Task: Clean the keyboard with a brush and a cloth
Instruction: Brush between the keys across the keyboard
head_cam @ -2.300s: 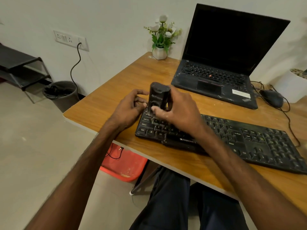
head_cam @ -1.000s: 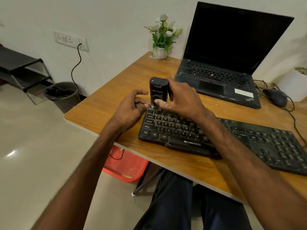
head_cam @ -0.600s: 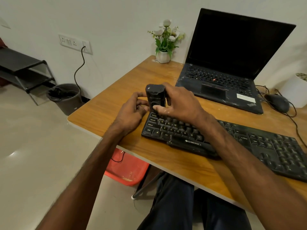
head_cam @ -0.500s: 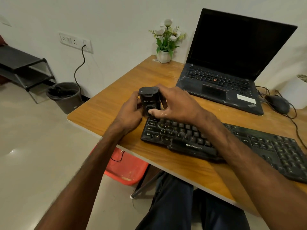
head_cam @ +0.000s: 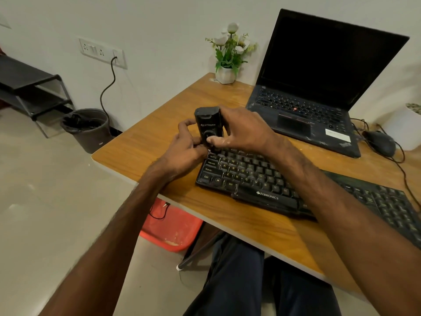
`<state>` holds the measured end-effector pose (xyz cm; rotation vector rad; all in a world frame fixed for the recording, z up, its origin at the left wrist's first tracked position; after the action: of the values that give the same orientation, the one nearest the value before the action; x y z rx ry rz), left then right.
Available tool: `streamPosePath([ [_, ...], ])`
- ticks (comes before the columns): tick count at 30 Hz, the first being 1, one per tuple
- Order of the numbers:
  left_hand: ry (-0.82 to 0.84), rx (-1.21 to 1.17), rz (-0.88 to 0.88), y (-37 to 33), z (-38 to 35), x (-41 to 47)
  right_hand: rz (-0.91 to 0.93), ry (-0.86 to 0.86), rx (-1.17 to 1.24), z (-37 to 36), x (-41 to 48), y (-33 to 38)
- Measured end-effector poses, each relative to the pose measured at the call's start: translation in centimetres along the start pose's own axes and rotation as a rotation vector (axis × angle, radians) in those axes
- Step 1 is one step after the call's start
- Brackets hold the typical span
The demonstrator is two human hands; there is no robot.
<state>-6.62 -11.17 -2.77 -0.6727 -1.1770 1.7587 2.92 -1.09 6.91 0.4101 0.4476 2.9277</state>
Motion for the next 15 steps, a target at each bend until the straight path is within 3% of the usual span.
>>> streamPosePath([
  [3,0.016,0.034,-0.027,0.1,0.0,0.1,-0.09,-0.091,0.042,0.6,0.0,-1.3],
  [7,0.014,0.039,-0.048,-0.3,0.0,0.0,-0.083,-0.07,0.29,-0.3,-1.3,-0.5],
  [15,0.043,-0.009,-0.044,0.0,-0.1,0.3,-0.19,-0.176,0.121,1.4,-3.4,-3.8],
])
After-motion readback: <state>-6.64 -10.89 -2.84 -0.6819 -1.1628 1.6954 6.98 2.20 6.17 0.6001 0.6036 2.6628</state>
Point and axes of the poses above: each hand's wrist, its own x-axis towards the middle knuckle, its own z-axis out of the back of the hand, y = z × x, the point moved 5 cm from there along x, towards the middle knuckle, and after that the axes turned 12 degrees about x, right-handed, at the moved point
